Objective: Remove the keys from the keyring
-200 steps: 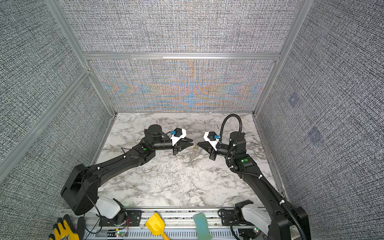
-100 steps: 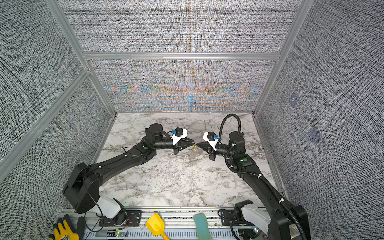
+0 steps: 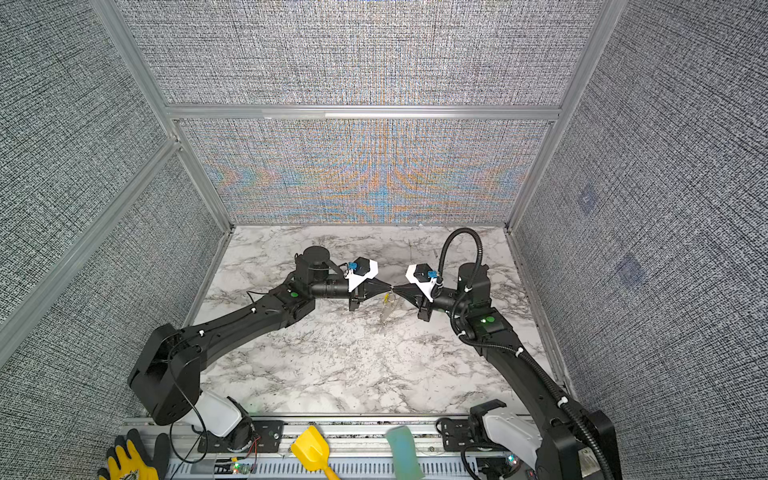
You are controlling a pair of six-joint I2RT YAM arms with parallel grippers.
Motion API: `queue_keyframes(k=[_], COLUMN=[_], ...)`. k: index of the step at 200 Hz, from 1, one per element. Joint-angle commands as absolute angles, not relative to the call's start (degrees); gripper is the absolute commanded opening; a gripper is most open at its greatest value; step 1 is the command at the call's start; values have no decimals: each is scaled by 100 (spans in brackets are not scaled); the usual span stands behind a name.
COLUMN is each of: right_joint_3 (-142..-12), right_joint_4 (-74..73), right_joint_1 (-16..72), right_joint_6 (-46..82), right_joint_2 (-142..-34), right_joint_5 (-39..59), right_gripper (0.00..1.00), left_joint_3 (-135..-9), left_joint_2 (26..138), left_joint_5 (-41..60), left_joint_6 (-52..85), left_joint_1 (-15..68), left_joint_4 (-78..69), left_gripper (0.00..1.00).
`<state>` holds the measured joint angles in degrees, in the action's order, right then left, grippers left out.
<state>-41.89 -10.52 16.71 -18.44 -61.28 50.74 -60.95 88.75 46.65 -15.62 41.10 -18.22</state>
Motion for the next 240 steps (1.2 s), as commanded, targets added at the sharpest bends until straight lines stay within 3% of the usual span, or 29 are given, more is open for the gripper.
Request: queue_keyframes(k=[1,17,53,73,240], right_joint_3=[-4236,-4218,-4218,-4176,-4041], right_joint_4=[-1246,-1222,-758,-578,-423], right_joint_1=[1683,1684,1681,1679,1750], right_joint_6=[-1871,-1891,-2374,-2583,-2621], right_joint_2=[-6139,-6109,-5892,-5752,-5779], right_joint_5=[5122,4990,4105,3812,3831], right_gripper=[0,0,23,27,20], left_joint_3=[-6150,-6203,-6602,-6816,-8130], left_joint_2=[8864,8849,8859,8890,9381], left_joint_5=[4746,4699,4189,3894,2794], left_joint_6=[-1669,-1737,-2293,-2484,-3194], left_joint_1=[4113,4120,4221,4271,4733], left_joint_4=[-1743,-1602,-611,-123,1705], left_gripper=[2,0,0,0,0])
